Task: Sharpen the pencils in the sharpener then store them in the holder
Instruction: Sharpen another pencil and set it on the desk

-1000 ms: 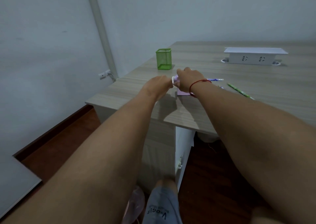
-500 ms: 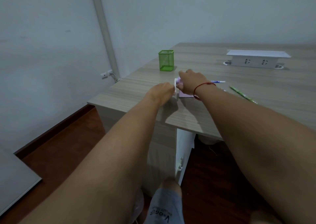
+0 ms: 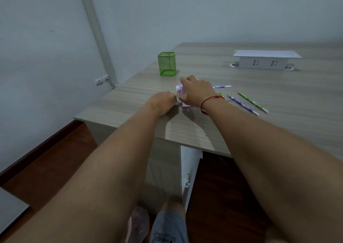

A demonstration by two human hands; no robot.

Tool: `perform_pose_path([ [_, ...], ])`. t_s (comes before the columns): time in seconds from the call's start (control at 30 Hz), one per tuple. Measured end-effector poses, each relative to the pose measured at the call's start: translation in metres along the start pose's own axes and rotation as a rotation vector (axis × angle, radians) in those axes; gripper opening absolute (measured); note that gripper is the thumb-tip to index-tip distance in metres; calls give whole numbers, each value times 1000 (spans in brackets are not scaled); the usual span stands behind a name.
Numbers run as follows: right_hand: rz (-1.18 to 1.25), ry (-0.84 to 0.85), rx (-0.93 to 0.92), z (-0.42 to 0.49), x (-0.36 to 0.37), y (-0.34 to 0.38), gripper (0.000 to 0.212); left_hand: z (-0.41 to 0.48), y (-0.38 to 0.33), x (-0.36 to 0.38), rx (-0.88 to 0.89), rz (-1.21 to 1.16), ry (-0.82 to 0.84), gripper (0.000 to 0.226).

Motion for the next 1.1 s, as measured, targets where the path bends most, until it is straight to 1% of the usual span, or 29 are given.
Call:
perform_pose_path([
  [0.1, -2, -9, -13, 0, 1, -1, 44, 9, 7, -3, 5, -4, 16, 34],
  [0.27, 8, -35, -31, -2, 6, -5, 45, 15, 10, -8, 132, 199, -44, 23],
  [0.4, 2, -8, -20, 0, 5, -7, 46, 29, 15, -22, 113, 288, -83, 21],
  [0.5, 3, 17, 22, 1, 3, -9, 48, 34, 8, -22, 48, 252, -59, 21],
  [0.57, -19, -4, 36, 0, 4, -7, 49, 33, 6, -15, 11, 227, -53, 23],
  [0.7, -39, -54, 60, -2, 10, -1, 45, 32, 11, -12, 6, 207, -84, 24],
  [0.8, -29, -48, 90, 2, 12, 2, 40, 33, 11, -13, 18, 199, -79, 22],
  [0.97, 2, -21, 82, 8, 17, 1, 38, 41, 14, -27, 86, 200, -33, 22],
  [1.1, -19, -25, 71, 10, 18, -2, 38, 46, 17, -42, 99, 166, -88, 24],
])
Point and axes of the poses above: each hand's wrist, its own z-axis towards the middle knuckle, its own x-axis out of the palm, y = z × x, the point moved 1 cm from there along z, towards the middle knuckle, and after that the axes turned 8 degrees about -y, right-handed, at the moved point
